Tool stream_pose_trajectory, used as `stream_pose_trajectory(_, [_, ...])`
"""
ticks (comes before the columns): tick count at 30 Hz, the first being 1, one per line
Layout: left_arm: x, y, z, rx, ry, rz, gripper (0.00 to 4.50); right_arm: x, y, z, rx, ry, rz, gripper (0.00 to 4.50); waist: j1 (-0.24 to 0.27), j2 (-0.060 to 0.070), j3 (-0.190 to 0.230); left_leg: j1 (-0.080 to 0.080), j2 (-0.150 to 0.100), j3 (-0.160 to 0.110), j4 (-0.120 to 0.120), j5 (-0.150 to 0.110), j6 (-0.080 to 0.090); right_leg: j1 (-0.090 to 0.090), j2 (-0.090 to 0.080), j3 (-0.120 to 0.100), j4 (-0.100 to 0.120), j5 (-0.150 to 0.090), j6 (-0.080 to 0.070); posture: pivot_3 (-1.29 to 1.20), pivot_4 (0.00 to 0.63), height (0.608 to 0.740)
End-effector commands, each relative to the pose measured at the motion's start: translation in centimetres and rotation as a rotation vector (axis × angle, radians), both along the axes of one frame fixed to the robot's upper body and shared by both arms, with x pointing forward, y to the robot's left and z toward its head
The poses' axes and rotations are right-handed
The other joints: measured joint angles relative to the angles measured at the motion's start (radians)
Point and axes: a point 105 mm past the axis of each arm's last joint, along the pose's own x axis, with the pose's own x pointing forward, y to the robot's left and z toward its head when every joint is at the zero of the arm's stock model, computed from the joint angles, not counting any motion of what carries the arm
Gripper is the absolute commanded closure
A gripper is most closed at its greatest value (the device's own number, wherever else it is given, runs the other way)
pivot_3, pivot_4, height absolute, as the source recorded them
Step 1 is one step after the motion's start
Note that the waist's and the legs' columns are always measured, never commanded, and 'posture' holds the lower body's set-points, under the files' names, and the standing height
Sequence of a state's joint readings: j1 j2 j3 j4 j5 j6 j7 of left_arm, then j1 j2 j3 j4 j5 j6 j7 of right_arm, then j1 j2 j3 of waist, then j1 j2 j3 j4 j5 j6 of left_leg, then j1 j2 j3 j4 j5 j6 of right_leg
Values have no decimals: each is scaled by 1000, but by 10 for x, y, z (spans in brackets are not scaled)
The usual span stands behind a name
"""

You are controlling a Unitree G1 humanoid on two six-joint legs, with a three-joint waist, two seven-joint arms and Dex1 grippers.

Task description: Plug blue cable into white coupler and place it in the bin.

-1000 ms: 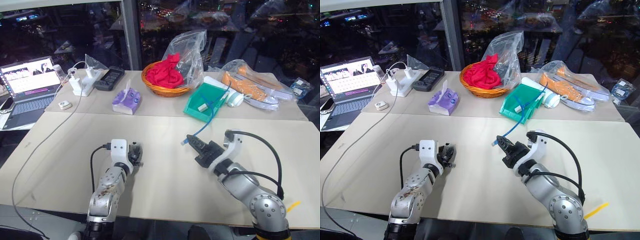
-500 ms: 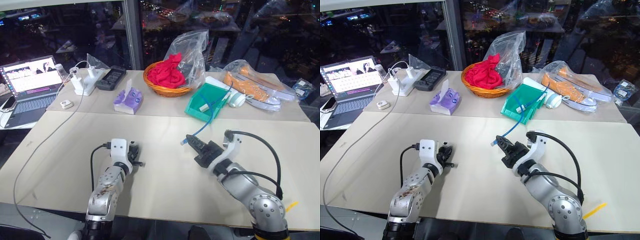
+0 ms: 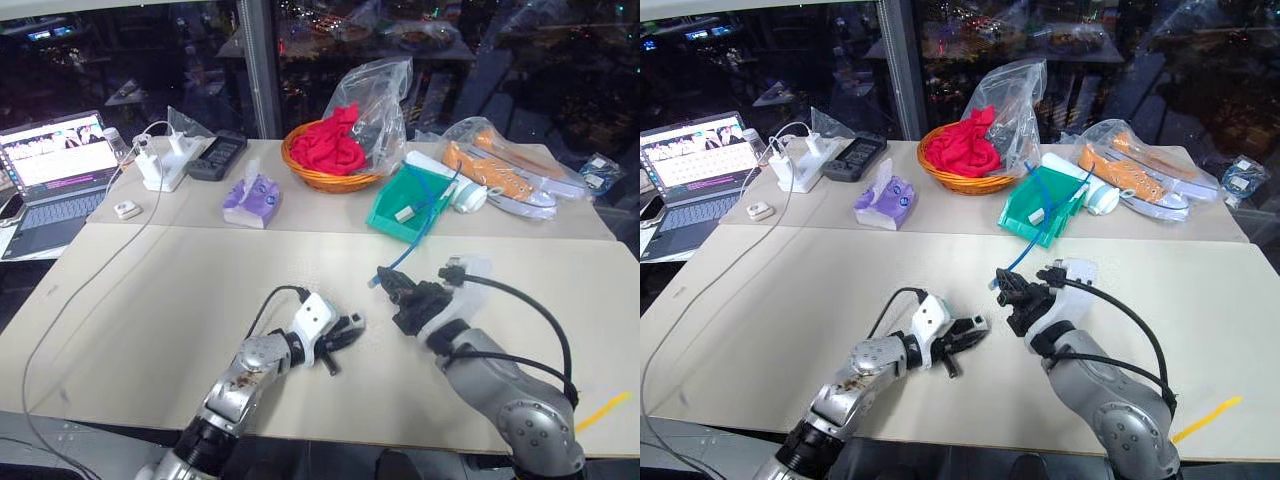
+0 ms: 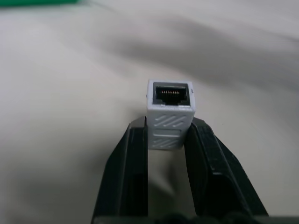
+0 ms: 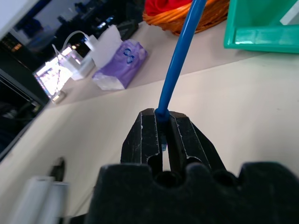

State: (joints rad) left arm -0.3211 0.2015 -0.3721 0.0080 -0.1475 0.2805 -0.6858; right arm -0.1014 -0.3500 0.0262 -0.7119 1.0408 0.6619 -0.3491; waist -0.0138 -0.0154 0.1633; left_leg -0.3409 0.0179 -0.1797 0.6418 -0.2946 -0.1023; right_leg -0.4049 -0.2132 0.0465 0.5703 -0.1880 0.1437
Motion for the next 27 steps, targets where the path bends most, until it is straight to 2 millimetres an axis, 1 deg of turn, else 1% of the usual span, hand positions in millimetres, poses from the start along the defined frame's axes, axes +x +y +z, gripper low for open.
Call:
stream_pose_trajectory(1, [-7, -15, -16, 29, 38, -83, 3872, -12, 0, 5, -56, -35, -17, 4500, 4, 0, 0, 0, 0, 0, 0, 0, 0, 1, -1, -1, -1, 0, 0, 0, 150, 740])
stream_pose_trajectory(4, [-13, -22, -21, 39, 41, -133, 3872, -20, 0, -6, -146, -7, -16, 4500, 8, 1, -1, 0, 0, 0, 0, 0, 0, 2, -1, -1, -1, 0, 0, 0, 150, 740])
stream_pose_trajectory(8, [-16, -26, -22, 36, 51, -162, 3872, -25, 3, -10, -165, 1, -18, 4500, 11, 1, -1, 1, 0, 0, 0, 0, 0, 2, -1, -1, -1, 0, 0, 0, 150, 740])
stream_pose_trajectory(12, [-17, -25, -23, 39, 59, -167, 3872, -30, 9, -17, -212, 10, 6, 4500, 12, 1, -1, 1, 0, 0, 0, 0, 0, 2, -1, -1, -1, 0, 1, 0, 150, 740])
stream_pose_trajectory(27, [-20, -21, -23, 41, 69, -163, 3872, -27, 11, -28, -260, 24, 9, 4500, 10, 1, -1, 2, 0, 0, 0, 0, 0, 2, -1, -1, -1, -1, 1, 0, 150, 740])
